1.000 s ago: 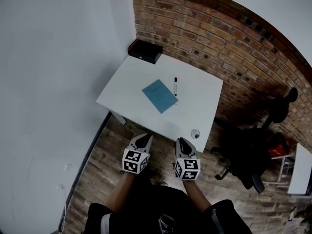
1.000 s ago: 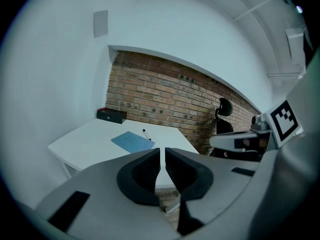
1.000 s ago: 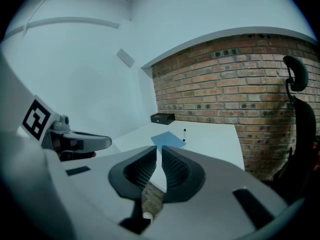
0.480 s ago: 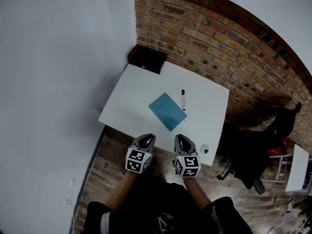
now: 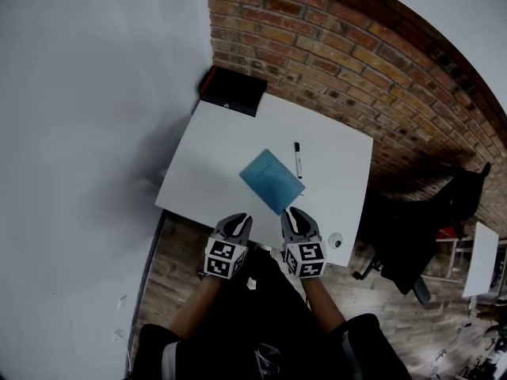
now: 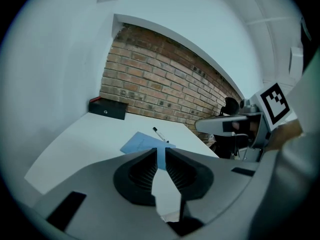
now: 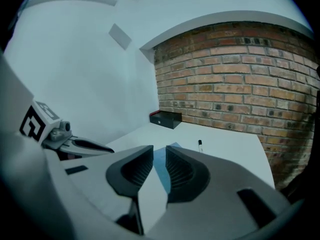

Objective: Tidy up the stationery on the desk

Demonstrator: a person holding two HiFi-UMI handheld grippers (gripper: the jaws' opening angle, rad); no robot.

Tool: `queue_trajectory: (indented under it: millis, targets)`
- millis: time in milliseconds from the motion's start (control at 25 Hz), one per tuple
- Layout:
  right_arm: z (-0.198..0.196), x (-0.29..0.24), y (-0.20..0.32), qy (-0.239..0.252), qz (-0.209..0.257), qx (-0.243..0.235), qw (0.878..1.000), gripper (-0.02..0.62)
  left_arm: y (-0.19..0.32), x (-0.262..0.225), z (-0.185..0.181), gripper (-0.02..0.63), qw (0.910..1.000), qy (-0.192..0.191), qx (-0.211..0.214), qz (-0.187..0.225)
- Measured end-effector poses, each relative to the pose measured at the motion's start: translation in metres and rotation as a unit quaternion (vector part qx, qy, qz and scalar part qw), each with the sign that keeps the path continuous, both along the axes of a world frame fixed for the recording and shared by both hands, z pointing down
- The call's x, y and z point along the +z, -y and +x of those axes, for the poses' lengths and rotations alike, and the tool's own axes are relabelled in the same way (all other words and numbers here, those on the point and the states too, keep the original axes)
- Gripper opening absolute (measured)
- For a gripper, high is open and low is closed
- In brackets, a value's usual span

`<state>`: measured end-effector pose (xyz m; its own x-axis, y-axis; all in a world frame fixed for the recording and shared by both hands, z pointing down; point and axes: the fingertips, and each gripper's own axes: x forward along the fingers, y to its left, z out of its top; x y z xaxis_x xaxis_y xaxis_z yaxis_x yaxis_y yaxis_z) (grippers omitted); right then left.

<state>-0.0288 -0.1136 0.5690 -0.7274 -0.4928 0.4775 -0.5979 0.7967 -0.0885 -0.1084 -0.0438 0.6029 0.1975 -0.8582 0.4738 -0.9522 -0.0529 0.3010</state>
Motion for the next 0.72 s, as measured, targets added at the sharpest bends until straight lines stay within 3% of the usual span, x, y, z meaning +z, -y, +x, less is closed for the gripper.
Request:
queue_trajectory:
  millis: [280,600,720]
  targets:
    - [0.002,0.011,0.040,-0.002,-0.008,-0.013,1.000,0.098,0.023,0.003,0.000,0.076,0.9997,0.024,-0.003,-0.009]
    - [-0.014,0.025,0.087,-0.020,-0.010,-0.075,0.997,0.140,0.058,0.013,-0.004,0.151,0.9987,0.004,-0.036,-0.037]
    - [-0.017,0.040,0.104,-0.042,-0.015,-0.110,0.993,0.152,0.071,0.024,-0.002,0.173,0.9974,0.015,-0.047,-0.053]
